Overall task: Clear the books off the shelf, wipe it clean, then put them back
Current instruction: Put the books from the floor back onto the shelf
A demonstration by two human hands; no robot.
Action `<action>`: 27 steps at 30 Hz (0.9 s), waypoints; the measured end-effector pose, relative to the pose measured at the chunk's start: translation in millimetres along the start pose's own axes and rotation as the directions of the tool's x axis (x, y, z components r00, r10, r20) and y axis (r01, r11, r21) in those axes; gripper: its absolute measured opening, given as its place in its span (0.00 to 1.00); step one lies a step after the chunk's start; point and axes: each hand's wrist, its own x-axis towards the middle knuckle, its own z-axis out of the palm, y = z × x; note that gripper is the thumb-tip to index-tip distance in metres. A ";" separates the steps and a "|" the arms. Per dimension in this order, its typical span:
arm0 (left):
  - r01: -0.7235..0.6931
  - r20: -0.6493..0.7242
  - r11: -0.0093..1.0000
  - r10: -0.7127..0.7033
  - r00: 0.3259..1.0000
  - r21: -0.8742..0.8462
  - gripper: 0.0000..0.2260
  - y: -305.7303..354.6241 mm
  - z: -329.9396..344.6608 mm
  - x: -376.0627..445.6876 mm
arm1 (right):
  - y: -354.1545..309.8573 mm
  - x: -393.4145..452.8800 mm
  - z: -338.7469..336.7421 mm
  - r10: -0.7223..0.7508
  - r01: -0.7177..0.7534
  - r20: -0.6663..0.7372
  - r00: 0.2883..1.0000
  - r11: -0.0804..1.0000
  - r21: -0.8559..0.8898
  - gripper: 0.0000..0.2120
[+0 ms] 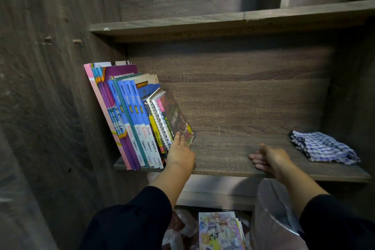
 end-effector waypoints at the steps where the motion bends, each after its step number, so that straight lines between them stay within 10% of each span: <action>1: -0.003 -0.002 1.000 0.003 1.000 0.004 0.23 -0.2 0.0 -0.6 | 0.0 -0.6 0.4 -0.002 0.002 0.001 1.000 1.000 -0.005 0.21; 27: -0.006 0.003 0.996 0.006 1.000 -0.092 0.21 9.6 0.0 49.9 | -5.9 9.6 6.7 -0.004 -0.006 -0.061 0.998 0.986 -0.165 0.15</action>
